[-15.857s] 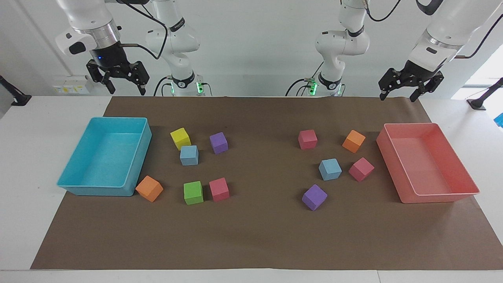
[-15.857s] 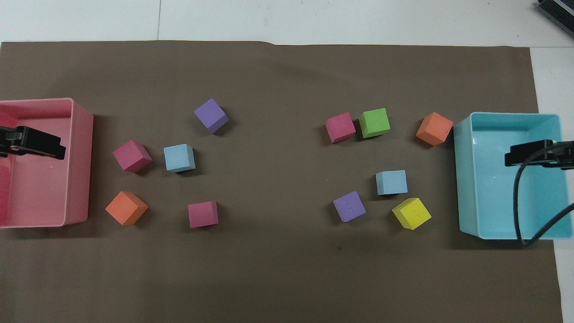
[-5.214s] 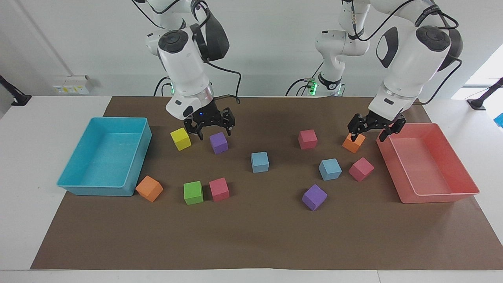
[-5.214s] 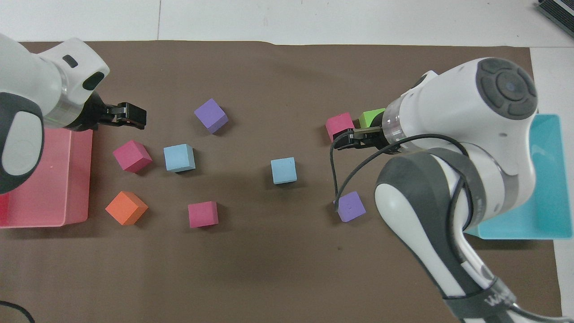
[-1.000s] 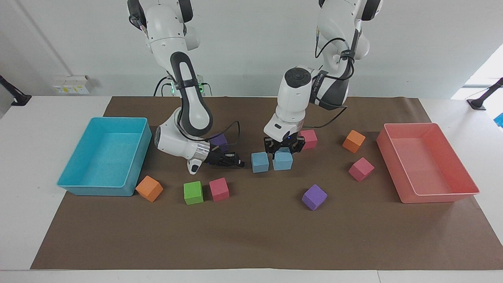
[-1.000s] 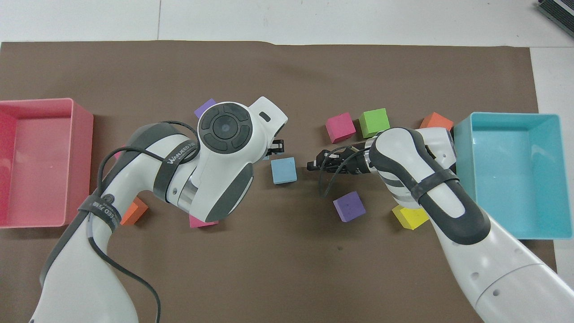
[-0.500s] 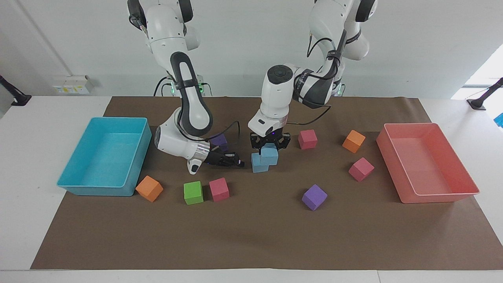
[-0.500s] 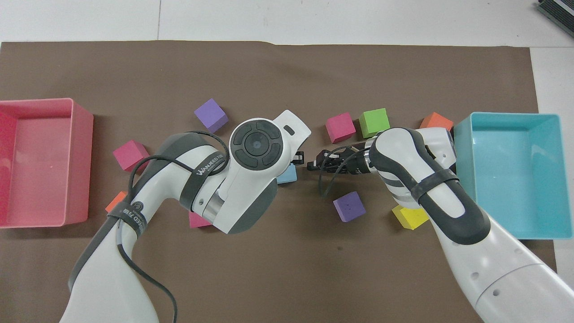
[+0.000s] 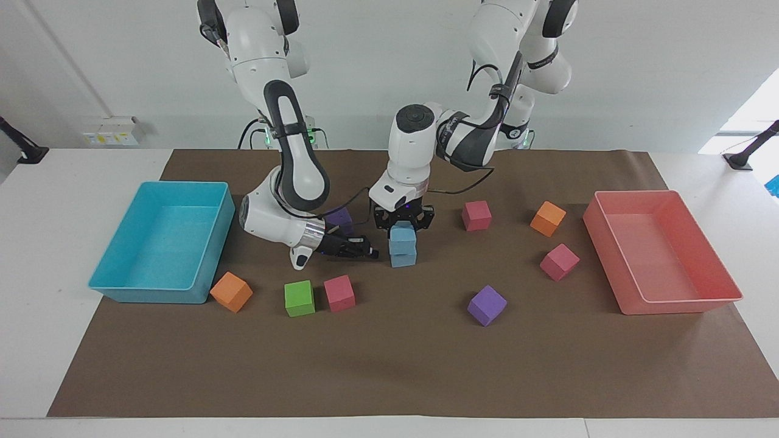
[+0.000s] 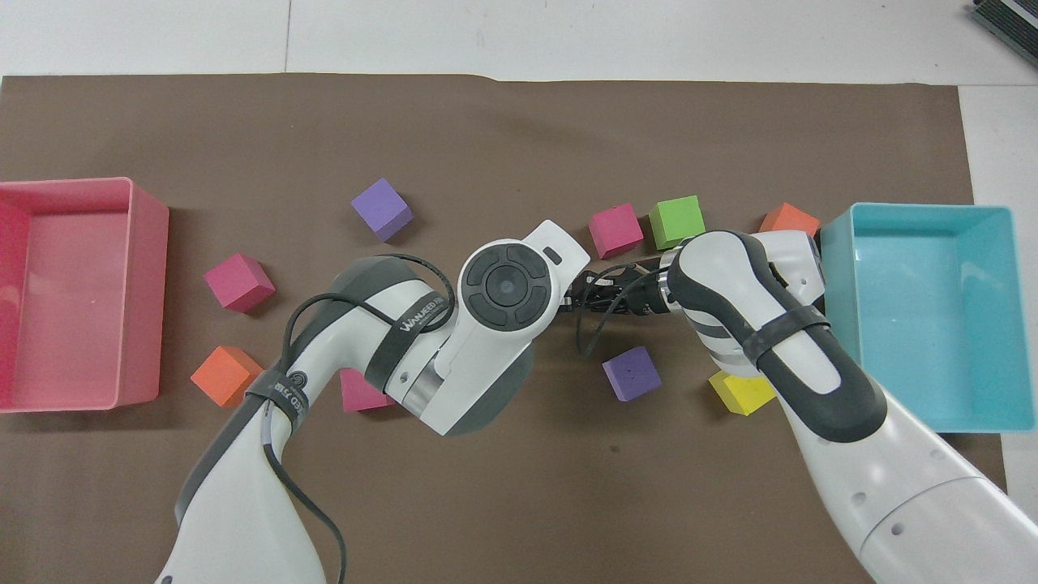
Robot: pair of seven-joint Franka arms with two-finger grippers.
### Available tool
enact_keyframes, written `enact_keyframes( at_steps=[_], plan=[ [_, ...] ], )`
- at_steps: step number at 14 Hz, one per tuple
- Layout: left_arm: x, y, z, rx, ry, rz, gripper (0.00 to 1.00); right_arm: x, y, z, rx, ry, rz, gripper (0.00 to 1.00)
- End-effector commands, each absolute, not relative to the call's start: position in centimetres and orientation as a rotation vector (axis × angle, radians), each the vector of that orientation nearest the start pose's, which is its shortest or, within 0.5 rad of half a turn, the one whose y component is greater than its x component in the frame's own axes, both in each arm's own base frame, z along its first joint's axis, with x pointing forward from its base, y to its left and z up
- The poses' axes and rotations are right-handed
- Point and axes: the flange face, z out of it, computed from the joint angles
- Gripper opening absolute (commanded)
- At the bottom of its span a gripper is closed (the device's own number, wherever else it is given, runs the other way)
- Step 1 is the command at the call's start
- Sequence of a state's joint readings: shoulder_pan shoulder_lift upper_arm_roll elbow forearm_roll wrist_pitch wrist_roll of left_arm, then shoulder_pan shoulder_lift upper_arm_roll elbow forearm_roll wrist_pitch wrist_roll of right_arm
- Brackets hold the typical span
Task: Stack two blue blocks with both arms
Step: 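Carry the held blue cube over the center blue cube, then lower the cube onto the center blue cube and open the left gripper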
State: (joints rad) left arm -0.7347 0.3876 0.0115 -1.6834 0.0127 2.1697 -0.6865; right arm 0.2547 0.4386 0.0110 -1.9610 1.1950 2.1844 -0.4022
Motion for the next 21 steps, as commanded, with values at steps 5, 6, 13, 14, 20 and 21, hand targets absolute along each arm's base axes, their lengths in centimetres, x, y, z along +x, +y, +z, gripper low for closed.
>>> enact_keyframes(
  at_steps=[5,6,13,14,20,21],
  plan=[
    [49.22,-43.96,37.22,-3.170,0.055,-0.112,0.00,57.35,19.02,25.43,-2.227,0.216,0.113,0.00],
    [49.21,-43.96,37.32,-3.171,0.055,-0.114,0.00,57.35,19.02,25.43,-2.227,0.216,0.113,0.00],
    [49.27,-43.77,37.21,-3.168,0.023,-0.107,0.02,57.38,18.94,25.43,-2.227,0.217,0.112,0.00],
    [49.16,-43.91,37.32,-3.170,0.028,-0.110,0.05,57.38,18.94,25.43,-2.227,0.218,0.112,0.00],
    [49.15,-43.90,37.16,-3.169,0.030,-0.108,0.49,57.35,19.02,25.43,-2.227,0.216,0.113,0.00],
    [49.15,-43.90,37.16,-3.169,0.030,-0.108,0.59,57.35,19.02,25.43,-2.227,0.216,0.113,0.00]
  ],
)
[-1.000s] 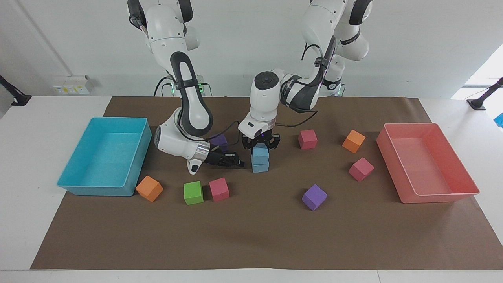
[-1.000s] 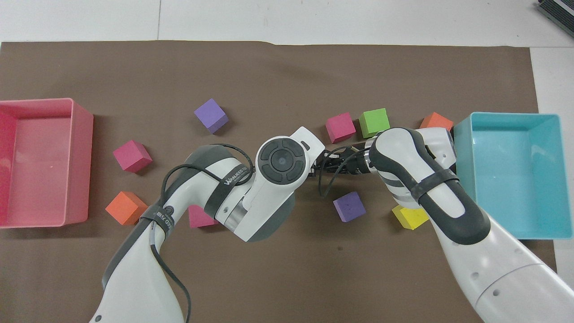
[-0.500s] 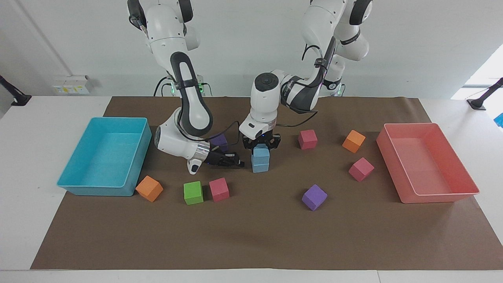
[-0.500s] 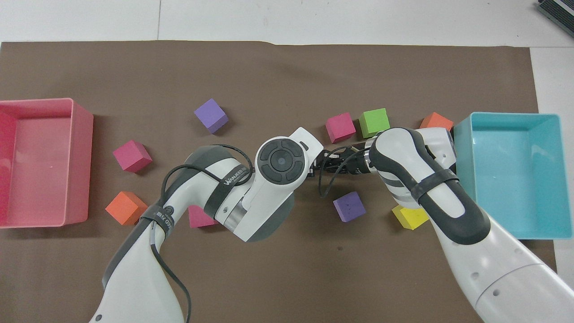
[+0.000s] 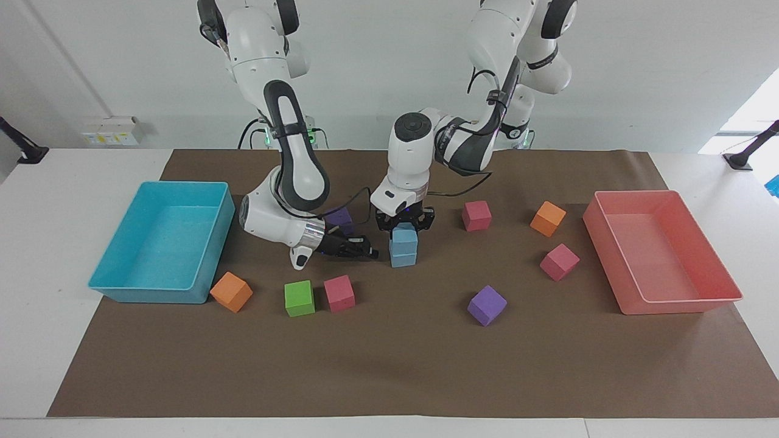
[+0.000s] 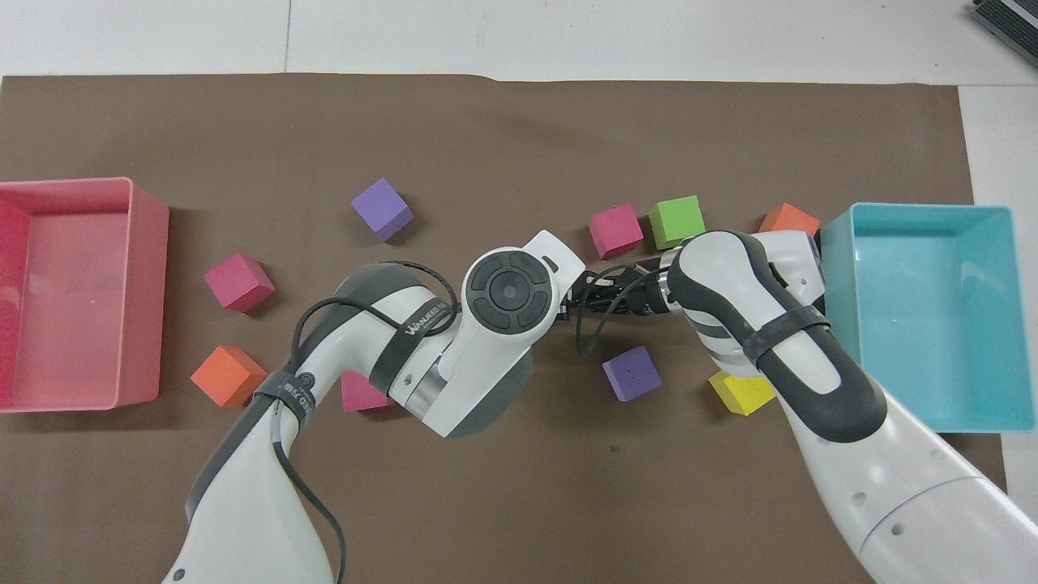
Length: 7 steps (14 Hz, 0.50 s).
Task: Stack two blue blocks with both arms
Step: 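Lower the cube onto the center blue cube and open the left gripper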
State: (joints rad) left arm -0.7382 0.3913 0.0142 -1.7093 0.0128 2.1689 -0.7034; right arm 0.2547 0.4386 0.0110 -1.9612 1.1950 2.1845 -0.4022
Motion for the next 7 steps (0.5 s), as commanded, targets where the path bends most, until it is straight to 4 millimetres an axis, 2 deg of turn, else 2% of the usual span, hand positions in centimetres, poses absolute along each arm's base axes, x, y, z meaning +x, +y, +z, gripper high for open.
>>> enact_keyframes(
  at_steps=[1,2,3,7],
  plan=[
    [49.21,-43.83,37.16,-3.169,0.028,-0.108,0.74,57.35,19.02,25.43,-2.228,0.215,0.113,0.00],
    [49.24,-43.85,37.23,-3.170,0.028,-0.110,0.90,57.35,19.02,25.43,-2.227,0.216,0.113,0.00],
    [49.24,-43.85,37.23,-3.170,0.030,-0.110,1.00,57.35,19.02,25.43,-2.227,0.216,0.113,0.00],
    [49.34,-43.93,37.62,-3.174,0.039,-0.120,1.00,57.38,18.93,25.43,-2.228,0.215,0.112,0.00]
  ],
)
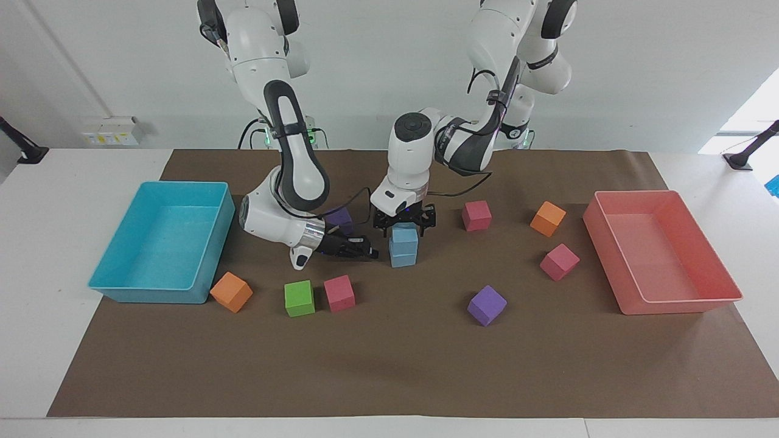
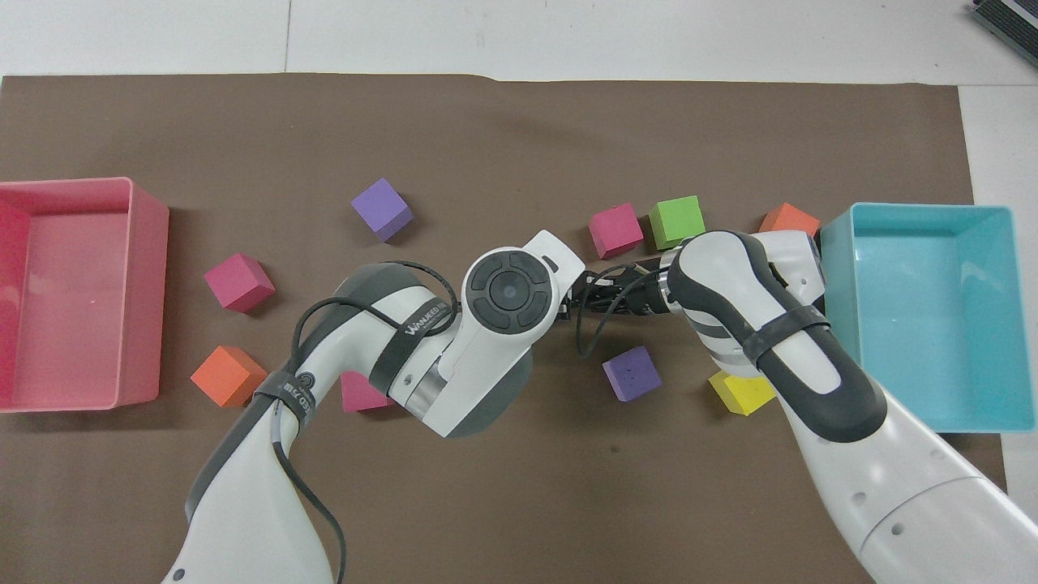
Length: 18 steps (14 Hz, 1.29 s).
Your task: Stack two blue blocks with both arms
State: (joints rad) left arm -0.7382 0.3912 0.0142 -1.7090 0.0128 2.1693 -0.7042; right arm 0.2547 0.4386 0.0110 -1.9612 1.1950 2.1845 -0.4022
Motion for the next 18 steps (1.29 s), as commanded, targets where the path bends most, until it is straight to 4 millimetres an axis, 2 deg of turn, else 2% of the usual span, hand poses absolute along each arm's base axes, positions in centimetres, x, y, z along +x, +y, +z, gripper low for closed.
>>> enact_keyframes(
  at_steps=[1,5,8,10,11,12,15,18],
  plan=[
    [49.5,-43.9,38.0,-3.178,0.037,-0.130,1.00,57.5,19.0,25.5,-2.229,0.208,0.107,0.00],
    [49.7,-42.7,41.9,-3.203,0.017,-0.177,1.00,58.0,18.9,26.3,-2.234,0.191,0.092,0.00],
    [50.1,-41.0,43.8,-3.207,-0.016,-0.193,1.00,58.4,18.3,28.8,-2.222,0.223,0.060,0.00],
    [50.8,-38.6,45.0,-3.194,-0.015,-0.174,1.00,58.7,18.0,30.2,-2.234,0.235,0.051,0.00],
    [51.0,-37.0,45.5,-3.184,0.023,-0.158,1.00,58.9,17.7,30.8,-2.252,0.235,0.050,0.11],
    [51.2,-35.0,45.8,-3.177,0.057,-0.149,1.00,59.3,17.3,31.6,-2.285,0.226,0.046,0.33],
    [51.4,-27.9,47.0,-3.165,0.146,-0.152,1.00,60.1,16.5,35.6,-2.389,0.280,0.045,1.00],
    [51.9,-21.3,47.9,-3.151,0.215,-0.155,1.00,60.1,16.1,38.6,-2.500,0.282,0.029,1.00]
  ],
)
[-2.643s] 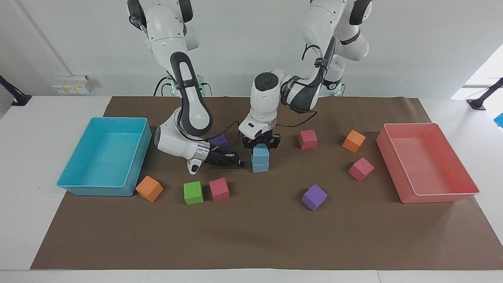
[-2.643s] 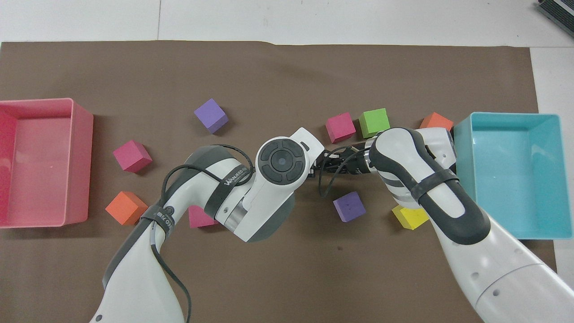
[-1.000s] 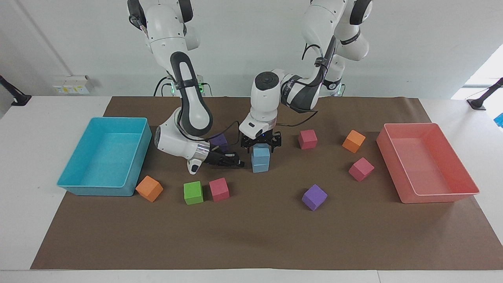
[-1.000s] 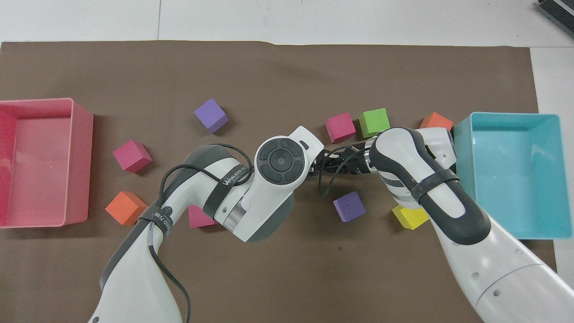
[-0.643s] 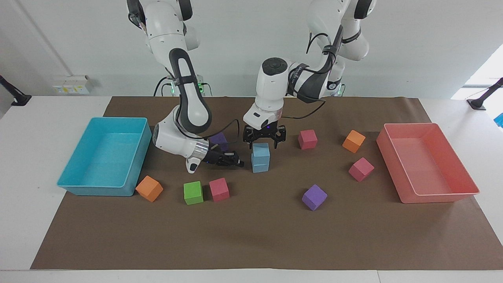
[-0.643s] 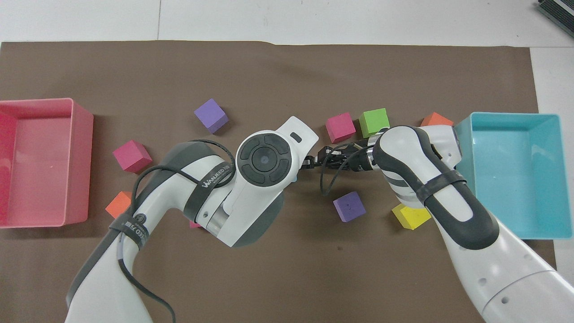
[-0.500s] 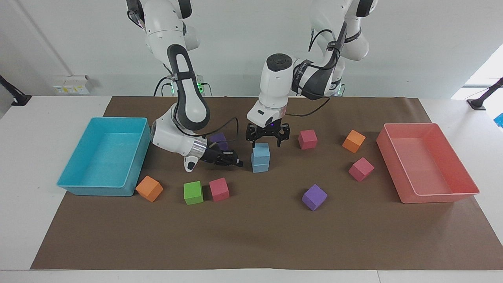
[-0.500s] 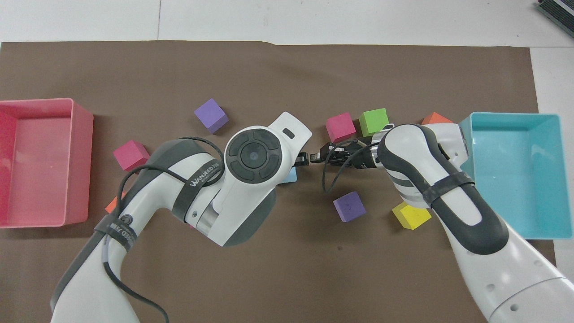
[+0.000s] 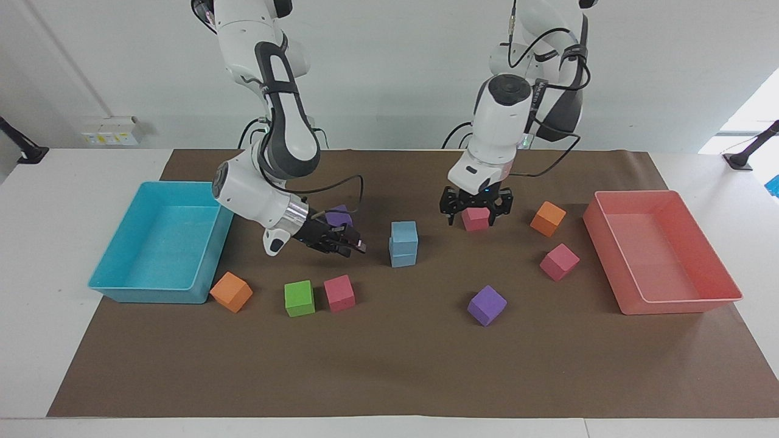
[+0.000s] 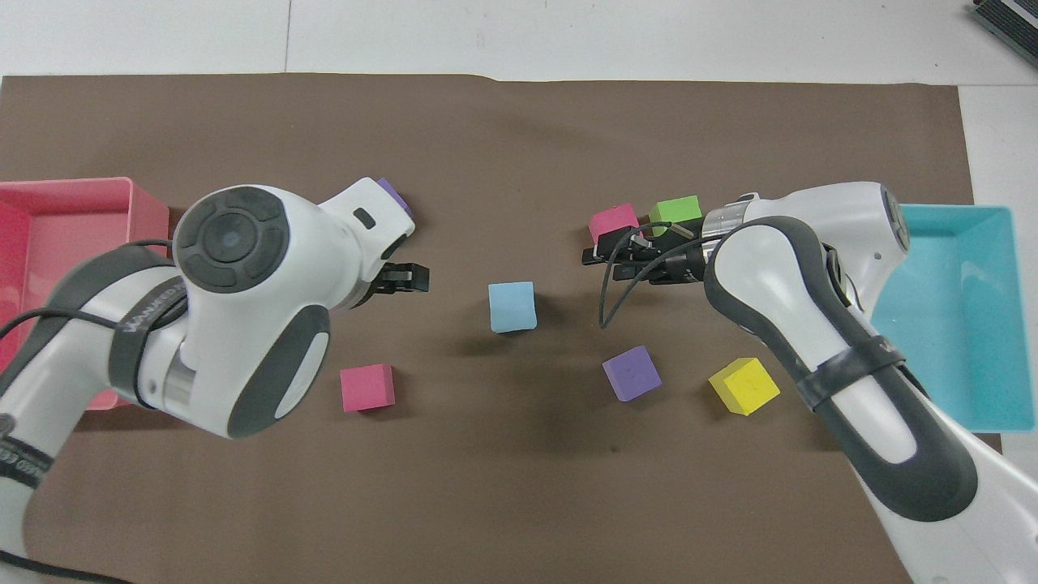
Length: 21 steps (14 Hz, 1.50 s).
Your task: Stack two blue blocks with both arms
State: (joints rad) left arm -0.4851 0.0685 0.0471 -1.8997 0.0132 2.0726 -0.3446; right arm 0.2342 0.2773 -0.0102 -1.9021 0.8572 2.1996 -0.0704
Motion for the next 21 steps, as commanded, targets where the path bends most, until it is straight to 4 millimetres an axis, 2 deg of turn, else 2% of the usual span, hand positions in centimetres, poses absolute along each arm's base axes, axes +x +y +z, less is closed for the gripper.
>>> enact_keyframes(
  at_steps=[1,2,4,6,7,10,12,15,17,19,21],
  plan=[
    [52.6,-19.2,48.3,-3.146,0.229,-0.154,1.00,60.1,15.5,39.1,-2.553,0.271,0.020,1.00],
    [53.3,-17.0,49.1,-3.141,0.243,-0.162,1.00,60.0,15.1,39.4,-2.601,0.247,0.010,1.00],
    [54.7,-13.9,51.8,-3.134,0.294,-0.193,1.00,59.9,14.5,39.9,-2.738,0.132,-0.028,1.00],
    [55.8,-12.2,54.7,-3.131,0.294,-0.178,1.00,59.5,12.9,41.1,-2.886,0.019,-0.041,1.00],
    [56.3,-11.2,56.2,-3.130,0.284,-0.190,1.00,59.5,11.9,42.3,-2.941,0.002,-0.045,1.00],
    [57.7,-10.2,59.6,-3.128,0.264,-0.210,1.00,60.2,7.9,45.4,-3.027,0.068,0.006,1.00],
    [58.7,-9.5,60.8,-3.125,0.245,-0.165,1.00,60.7,4.5,46.8,-3.029,0.165,-0.003,1.00],
    [60.0,-7.9,63.2,-3.108,0.317,-0.159,1.00,59.9,1.2,50.4,-3.065,0.211,-0.101,1.00],
    [59.8,-5.6,64.3,-3.104,0.345,-0.149,1.00,58.9,0.9,53.4,-3.099,0.192,-0.178,1.00],
    [58.3,-4.1,65.6,-3.108,0.321,-0.165,1.00,57.5,0.7,56.5,-3.120,0.182,-0.218,1.00],
    [55.7,-3.5,64.7,-3.117,0.309,-0.108,1.00,56.0,0.5,59.1,-3.125,0.182,-0.226,1.00]
  ],
)
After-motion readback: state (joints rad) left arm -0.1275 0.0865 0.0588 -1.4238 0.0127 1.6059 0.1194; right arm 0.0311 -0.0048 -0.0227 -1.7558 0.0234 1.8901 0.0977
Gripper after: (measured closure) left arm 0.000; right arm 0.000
